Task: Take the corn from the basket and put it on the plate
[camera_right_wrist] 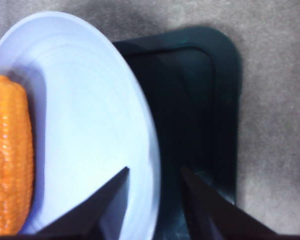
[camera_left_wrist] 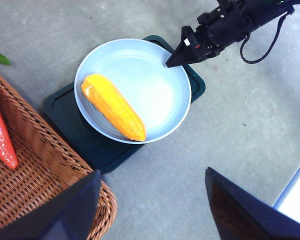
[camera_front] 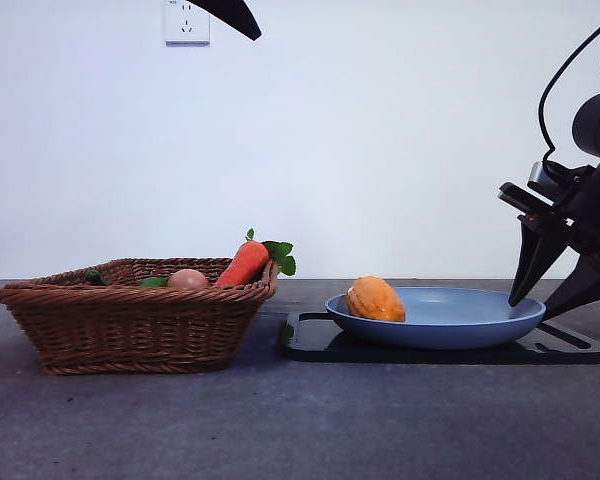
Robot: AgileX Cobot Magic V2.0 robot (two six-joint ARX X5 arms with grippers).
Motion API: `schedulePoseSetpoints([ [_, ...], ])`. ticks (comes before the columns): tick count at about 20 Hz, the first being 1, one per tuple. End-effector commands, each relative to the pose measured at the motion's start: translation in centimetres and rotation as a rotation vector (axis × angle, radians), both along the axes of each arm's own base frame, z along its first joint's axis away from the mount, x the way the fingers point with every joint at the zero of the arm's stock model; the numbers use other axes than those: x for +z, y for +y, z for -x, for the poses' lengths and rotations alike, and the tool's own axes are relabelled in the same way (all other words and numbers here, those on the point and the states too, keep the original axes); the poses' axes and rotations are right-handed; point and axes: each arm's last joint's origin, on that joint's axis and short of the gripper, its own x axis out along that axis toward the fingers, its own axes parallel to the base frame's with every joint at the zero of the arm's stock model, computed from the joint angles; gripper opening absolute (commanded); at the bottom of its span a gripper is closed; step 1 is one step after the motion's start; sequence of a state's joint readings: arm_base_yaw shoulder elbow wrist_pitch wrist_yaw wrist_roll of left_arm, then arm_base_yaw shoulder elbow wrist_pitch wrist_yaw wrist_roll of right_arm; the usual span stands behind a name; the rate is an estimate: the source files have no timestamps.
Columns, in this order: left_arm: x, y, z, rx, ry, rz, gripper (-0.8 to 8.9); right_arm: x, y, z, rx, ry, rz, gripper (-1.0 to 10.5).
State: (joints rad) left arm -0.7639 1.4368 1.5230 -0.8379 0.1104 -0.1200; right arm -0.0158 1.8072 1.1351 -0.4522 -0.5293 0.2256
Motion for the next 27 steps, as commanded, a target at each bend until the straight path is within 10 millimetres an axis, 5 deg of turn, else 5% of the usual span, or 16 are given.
schedulePoseSetpoints([
  [1,0.7,-0.3,0.1,-0.01,-0.019,0.019,3.39,0.3,-0.1,-0.4,-0.001,-0.012,-0.005,1.9],
  [9,0.6,-0.2,0.0,-0.022,-0.027,0.001,3.39,6.9,-0.9,3.7,0.035,-0.089,0.029,1.9],
  [14,0.5,-0.1,0.1,-0.025,-0.02,-0.01,3.38,12.6,1.2,9.5,0.174,-0.18,0.019,1.9],
  [19,0.3,0.0,0.2,-0.032,-0.006,-0.032,3.34,16.0,3.6,15.4,0.32,-0.235,0.024,1.9],
  [22,0.3,0.0,0.3,-0.032,0.001,-0.039,2.6,16.9,4.5,17.7,0.373,-0.25,0.056,1.4],
  [27,0.0,0.2,0.5,-0.045,0.018,-0.071,0.01,17.2,5.2,19.0,0.447,-0.295,0.124,0.0],
])
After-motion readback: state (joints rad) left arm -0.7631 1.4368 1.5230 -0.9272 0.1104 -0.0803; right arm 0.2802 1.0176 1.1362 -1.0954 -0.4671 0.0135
